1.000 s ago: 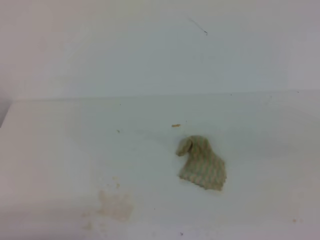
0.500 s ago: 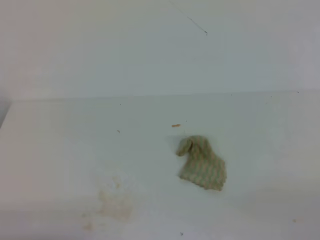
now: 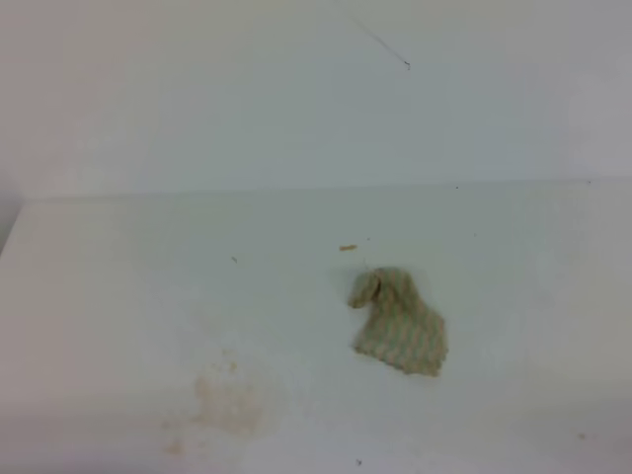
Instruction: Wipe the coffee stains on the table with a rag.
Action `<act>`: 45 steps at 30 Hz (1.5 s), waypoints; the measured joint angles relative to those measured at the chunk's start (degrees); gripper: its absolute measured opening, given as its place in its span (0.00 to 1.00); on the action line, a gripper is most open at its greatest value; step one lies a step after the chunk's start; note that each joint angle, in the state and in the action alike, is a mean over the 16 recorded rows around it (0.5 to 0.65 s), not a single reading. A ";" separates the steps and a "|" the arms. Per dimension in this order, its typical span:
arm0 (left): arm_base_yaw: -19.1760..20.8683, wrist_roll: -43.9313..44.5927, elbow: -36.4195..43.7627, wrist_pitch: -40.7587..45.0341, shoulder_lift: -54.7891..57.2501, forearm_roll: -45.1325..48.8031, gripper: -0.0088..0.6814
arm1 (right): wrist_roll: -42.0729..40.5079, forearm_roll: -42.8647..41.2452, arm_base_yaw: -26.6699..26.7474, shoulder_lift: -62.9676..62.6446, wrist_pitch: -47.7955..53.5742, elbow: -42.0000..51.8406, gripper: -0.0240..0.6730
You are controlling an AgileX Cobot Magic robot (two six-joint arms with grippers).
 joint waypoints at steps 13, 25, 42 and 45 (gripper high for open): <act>0.00 0.00 -0.54 0.00 0.01 0.02 0.01 | -7.96 5.29 8.78 -2.48 1.08 0.14 0.04; 0.00 0.00 -1.61 0.00 0.01 0.05 0.01 | -12.88 7.53 16.55 -2.91 0.87 0.14 0.04; 0.00 0.00 -2.02 0.00 0.01 0.07 0.01 | -13.64 8.12 17.72 -2.85 1.49 0.02 0.03; 0.00 0.00 -2.02 0.00 0.01 0.07 0.01 | -13.64 8.12 17.75 -2.85 1.50 0.02 0.03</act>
